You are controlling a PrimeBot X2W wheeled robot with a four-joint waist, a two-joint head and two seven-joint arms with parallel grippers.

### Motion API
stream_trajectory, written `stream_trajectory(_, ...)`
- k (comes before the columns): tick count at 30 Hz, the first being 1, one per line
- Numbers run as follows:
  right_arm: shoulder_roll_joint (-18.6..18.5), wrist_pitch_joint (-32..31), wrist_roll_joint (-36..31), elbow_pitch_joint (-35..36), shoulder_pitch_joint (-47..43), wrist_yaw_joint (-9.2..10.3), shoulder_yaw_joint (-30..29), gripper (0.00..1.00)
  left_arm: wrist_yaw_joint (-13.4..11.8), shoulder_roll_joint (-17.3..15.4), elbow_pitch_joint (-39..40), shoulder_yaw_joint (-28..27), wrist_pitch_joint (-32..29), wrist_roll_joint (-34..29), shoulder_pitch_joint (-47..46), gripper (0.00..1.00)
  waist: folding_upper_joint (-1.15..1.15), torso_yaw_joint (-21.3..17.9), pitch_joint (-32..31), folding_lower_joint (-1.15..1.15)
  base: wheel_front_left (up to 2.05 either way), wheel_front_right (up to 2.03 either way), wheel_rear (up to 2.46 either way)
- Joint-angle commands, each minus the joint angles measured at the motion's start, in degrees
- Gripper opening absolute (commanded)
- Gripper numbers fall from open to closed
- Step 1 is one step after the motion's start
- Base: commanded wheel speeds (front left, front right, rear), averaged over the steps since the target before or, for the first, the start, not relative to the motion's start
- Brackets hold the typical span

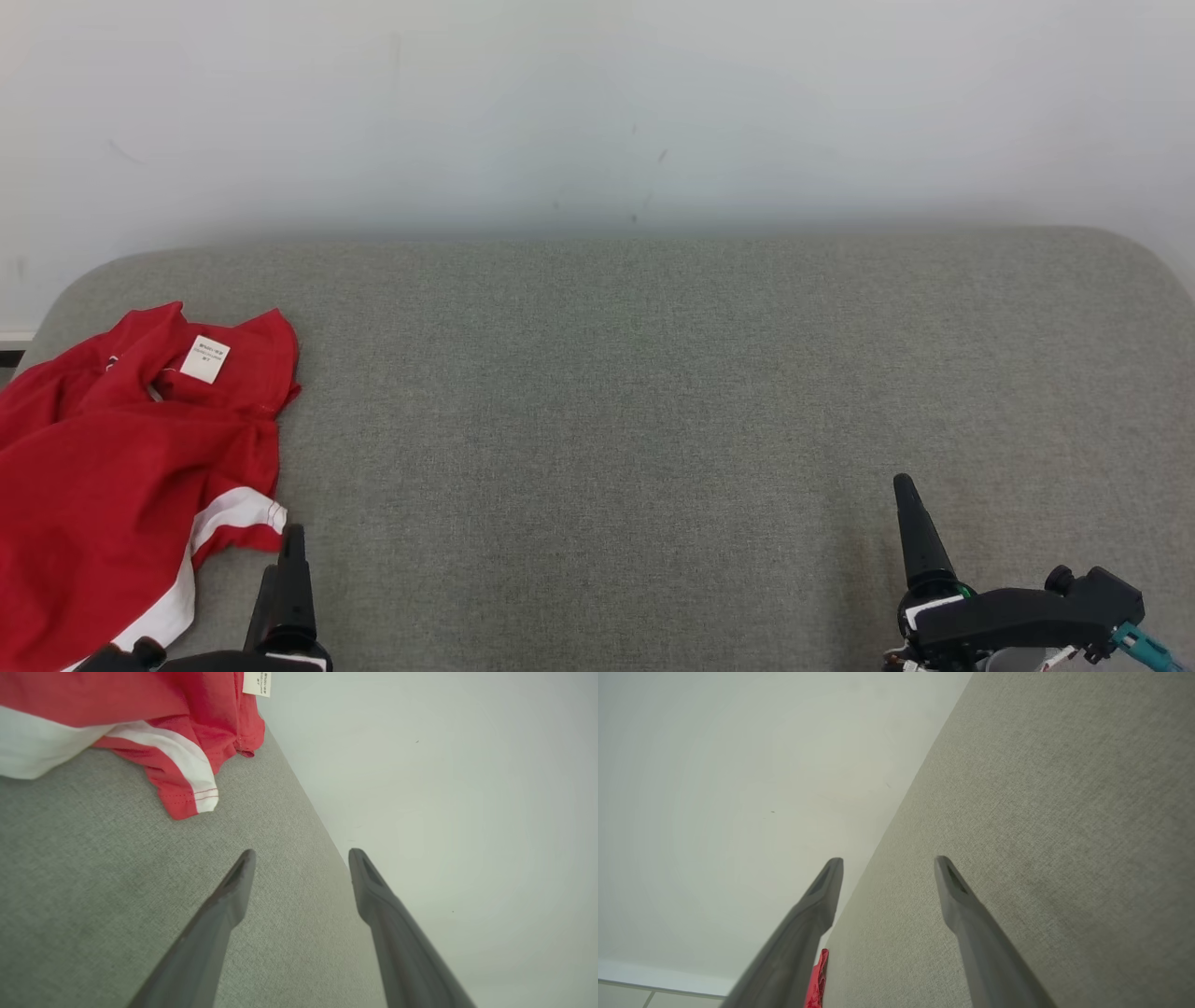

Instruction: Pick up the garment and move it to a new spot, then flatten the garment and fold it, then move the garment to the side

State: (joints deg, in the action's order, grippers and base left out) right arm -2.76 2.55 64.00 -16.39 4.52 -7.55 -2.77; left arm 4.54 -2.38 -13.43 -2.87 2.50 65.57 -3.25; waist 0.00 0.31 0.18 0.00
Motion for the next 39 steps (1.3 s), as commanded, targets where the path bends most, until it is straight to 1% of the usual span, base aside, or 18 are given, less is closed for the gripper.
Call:
stream_trajectory(1, -0.08, 0.53, -2.48, 0.86, 1.15, 0.04, 0.29, 1.00, -0.09, -0.30, 1.12, 0.32, 0.56, -2.46, -0.04, 1.00, 0.00, -0.02, -0.01, 0.00, 0.00, 0.00, 0.00)
stream_trajectory(5, -0.08, 1.33, -7.25, 1.18, 0.96, 0.04, 0.46, 1.00, -0.76, -0.33, 1.45, 1.02, 1.33, -6.82, 0.16, 1.00, 0.00, -0.04, -0.03, 0.00, 0.00, 0.00, 0.00)
stream_trajectory(6, -0.08, 1.72, -9.51, 1.28, 0.88, 0.04, 0.52, 1.00, -1.23, -0.35, 1.54, 1.25, 1.74, -8.97, 0.25, 1.00, 0.00, -0.03, -0.01, 0.00, 0.00, 0.00, 0.00)
stream_trajectory(12, -0.09, 2.82, -15.90, 1.49, 0.75, 0.05, 0.56, 1.00, -2.44, -0.38, 1.84, 1.61, 2.83, -15.09, 0.33, 1.00, 0.00, 0.05, 0.10, 0.00, 0.00, 0.00, 0.00)
stream_trajectory(17, -0.09, 3.72, -20.48, 1.33, 0.82, 0.05, 1.09, 1.00, -2.15, -0.40, 1.85, 2.47, 3.74, -21.05, 0.08, 1.00, 0.00, 0.13, 0.17, 0.00, 0.00, 0.00, 0.00)
stream_trajectory(21, -0.10, 4.35, -24.91, 1.04, 0.90, 0.06, 1.58, 1.00, -2.09, -0.42, 1.70, 3.11, 4.42, -24.62, -0.22, 1.00, 0.00, 0.16, 0.24, 0.00, 0.00, 0.00, 0.00)
stream_trajectory(31, -0.11, 5.97, -32.68, 0.55, 0.91, 0.06, 2.00, 1.00, -2.47, -0.47, 1.53, 4.58, 6.02, -34.17, -0.35, 1.00, 0.00, 0.29, 0.26, 0.00, 0.00, 0.00, 0.00)
stream_trajectory(39, -0.11, 7.00, -37.19, 0.42, 0.98, 0.07, 2.56, 1.00, -2.68, -0.50, 2.23, 4.96, 7.07, -39.26, -0.41, 1.00, 0.00, 0.49, 0.45, 0.00, 0.00, 0.00, 0.00)
